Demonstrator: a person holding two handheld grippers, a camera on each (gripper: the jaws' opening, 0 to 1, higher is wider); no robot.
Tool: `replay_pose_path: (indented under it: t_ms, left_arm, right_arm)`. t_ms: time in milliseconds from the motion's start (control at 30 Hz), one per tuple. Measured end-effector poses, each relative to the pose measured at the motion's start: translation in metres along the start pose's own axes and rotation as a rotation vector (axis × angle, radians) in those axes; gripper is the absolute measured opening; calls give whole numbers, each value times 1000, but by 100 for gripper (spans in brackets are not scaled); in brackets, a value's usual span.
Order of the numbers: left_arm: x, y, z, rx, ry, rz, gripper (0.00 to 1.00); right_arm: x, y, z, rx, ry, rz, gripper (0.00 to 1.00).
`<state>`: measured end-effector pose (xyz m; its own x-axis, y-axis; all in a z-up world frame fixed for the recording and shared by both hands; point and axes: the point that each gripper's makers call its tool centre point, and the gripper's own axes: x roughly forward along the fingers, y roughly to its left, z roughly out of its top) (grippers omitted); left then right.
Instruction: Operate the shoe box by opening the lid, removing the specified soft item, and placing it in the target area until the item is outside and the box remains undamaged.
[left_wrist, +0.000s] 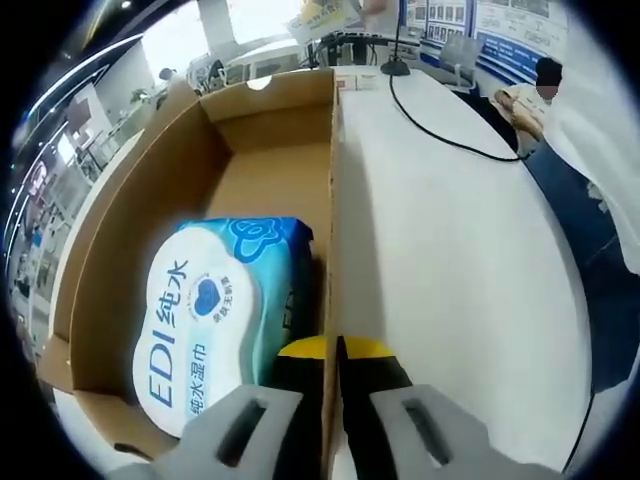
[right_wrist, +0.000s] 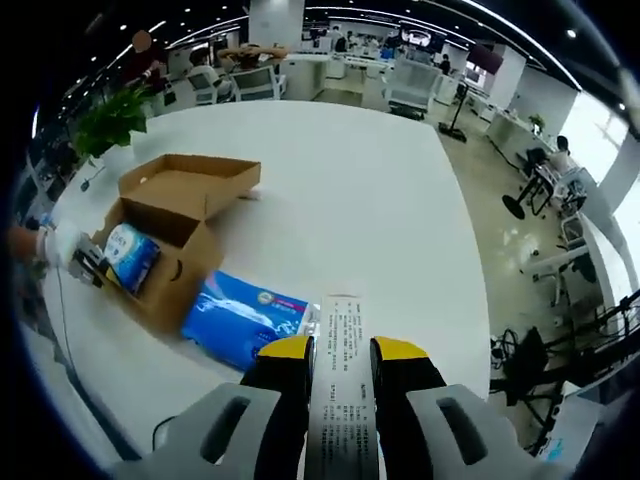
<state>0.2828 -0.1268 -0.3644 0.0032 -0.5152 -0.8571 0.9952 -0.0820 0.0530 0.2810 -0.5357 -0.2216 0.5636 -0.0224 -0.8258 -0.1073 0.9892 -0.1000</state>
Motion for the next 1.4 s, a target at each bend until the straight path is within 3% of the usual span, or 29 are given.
replay_pose_path:
  t_ms: [400, 967, 1400]
  left_arm:
    - [0, 0, 1, 5, -4, -3, 1]
    - [-1, 0, 0, 2, -3, -6, 1]
    - [-1, 0, 0, 0, -2, -6, 1]
  right_arm:
    - [22, -16, -34, 76, 27, -10, 21]
    - [46, -27, -52, 130, 36, -12, 21]
    - [52, -22, -60, 128, 42, -10, 21]
